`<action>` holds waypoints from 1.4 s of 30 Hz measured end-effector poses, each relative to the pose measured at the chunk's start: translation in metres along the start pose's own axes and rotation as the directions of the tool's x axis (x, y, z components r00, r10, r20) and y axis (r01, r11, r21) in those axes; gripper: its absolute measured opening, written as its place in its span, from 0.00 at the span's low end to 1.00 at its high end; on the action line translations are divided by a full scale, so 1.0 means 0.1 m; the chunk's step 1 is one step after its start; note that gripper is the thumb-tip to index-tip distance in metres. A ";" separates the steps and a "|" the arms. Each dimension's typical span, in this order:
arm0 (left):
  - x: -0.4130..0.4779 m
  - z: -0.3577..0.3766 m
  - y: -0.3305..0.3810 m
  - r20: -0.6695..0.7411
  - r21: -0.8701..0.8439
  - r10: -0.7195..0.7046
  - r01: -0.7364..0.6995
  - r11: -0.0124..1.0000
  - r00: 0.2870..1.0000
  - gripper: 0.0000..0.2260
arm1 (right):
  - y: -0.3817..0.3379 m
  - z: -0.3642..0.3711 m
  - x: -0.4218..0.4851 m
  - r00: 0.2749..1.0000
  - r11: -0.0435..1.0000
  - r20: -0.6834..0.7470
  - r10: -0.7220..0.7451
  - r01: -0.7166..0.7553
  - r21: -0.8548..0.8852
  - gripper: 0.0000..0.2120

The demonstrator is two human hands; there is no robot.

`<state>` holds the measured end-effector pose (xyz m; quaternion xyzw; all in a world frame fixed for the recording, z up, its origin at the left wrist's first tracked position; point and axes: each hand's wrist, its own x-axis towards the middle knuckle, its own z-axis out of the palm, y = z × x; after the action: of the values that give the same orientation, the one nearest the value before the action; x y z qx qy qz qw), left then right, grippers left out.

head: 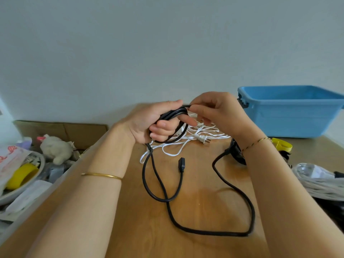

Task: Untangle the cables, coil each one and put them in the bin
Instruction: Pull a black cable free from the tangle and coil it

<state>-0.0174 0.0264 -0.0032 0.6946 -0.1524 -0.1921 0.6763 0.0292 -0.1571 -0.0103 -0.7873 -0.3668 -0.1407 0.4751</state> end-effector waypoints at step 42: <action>0.26 0.02 -0.02 -0.496 -0.768 0.207 -0.537 0.348 0.843 0.13 | 0.03 0.50 -0.08 0.672 0.858 0.534 0.512 -0.423 -0.291 0.17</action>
<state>0.0046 0.0125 -0.0065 0.2017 -0.0761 0.0318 0.9760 0.0194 -0.1195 -0.0422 -0.8899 -0.2713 0.2139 0.2980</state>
